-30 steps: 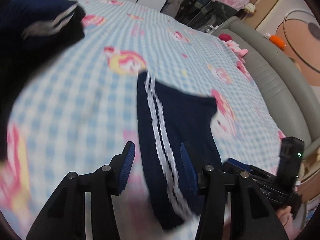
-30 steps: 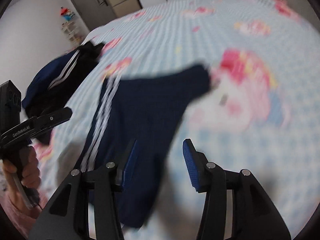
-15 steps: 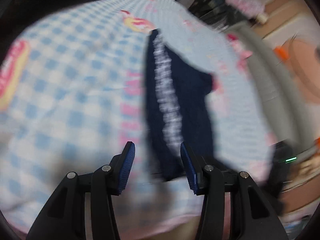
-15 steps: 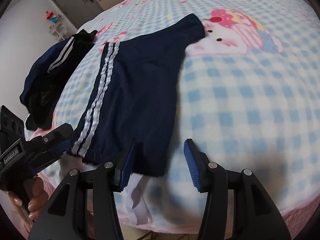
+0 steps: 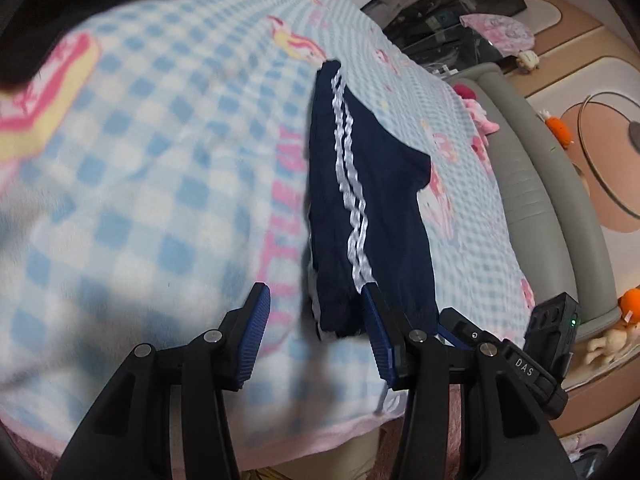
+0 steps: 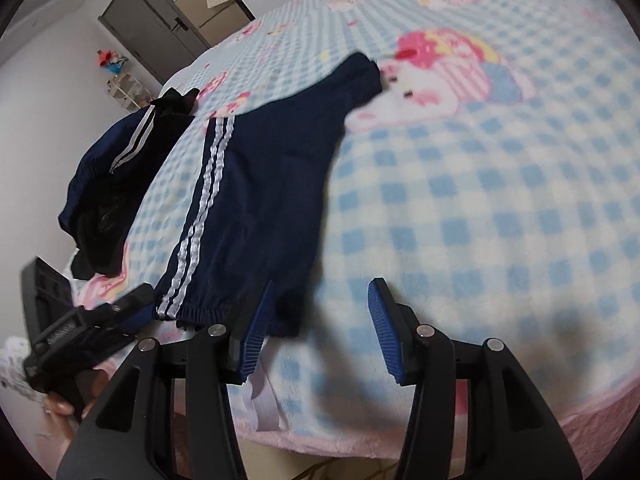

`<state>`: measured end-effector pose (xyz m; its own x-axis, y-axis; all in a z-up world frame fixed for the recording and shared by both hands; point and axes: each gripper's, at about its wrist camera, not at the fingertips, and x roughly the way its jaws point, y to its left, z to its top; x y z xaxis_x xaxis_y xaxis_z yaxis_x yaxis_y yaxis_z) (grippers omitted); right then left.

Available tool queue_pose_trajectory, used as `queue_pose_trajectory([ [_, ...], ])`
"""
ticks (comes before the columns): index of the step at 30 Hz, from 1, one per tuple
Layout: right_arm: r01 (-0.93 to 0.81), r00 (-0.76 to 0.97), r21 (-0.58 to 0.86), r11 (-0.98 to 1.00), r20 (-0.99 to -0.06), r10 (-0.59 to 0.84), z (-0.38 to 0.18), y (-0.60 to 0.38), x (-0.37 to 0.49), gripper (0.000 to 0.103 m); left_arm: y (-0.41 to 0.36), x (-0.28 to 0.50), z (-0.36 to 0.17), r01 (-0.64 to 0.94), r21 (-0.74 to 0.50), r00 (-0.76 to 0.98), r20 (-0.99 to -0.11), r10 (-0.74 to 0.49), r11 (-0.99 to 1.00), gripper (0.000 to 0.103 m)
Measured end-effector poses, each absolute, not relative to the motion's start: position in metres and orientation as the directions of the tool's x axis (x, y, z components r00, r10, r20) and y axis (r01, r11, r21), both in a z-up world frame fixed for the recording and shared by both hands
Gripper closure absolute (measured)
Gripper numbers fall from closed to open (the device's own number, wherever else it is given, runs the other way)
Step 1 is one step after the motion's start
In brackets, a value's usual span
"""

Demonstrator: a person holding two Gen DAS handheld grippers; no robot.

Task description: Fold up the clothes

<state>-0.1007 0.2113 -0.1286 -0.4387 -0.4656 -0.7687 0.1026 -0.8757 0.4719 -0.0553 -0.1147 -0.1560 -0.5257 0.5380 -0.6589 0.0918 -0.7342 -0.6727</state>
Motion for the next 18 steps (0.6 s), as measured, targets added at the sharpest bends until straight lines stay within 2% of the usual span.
queue_pose_trajectory([
  [9, 0.097, -0.436, 0.544, -0.834, -0.730, -0.527, -0.132, 0.208, -0.101, 0.053, -0.112, -0.061, -0.163, 0.069, -0.777, -0.522, -0.562, 0.641, -0.625, 0.055],
  [12, 0.102, -0.439, 0.557, -0.824, -0.718, -0.540, -0.132, 0.208, -0.103, 0.053, -0.102, -0.063, -0.159, 0.025, -0.766, -0.500, -0.566, 0.655, -0.642, 0.055],
  [15, 0.123, -0.429, 0.575, -0.809, -0.704, -0.566, -0.132, 0.205, -0.107, 0.053, -0.094, -0.070, -0.169, 0.058, -0.727, -0.477, -0.622, 0.621, -0.684, 0.053],
  [18, 0.124, -0.400, 0.572, -0.811, -0.719, -0.568, -0.144, 0.196, -0.115, 0.053, -0.091, -0.075, -0.174, 0.073, -0.719, -0.478, -0.633, 0.609, -0.691, 0.052],
])
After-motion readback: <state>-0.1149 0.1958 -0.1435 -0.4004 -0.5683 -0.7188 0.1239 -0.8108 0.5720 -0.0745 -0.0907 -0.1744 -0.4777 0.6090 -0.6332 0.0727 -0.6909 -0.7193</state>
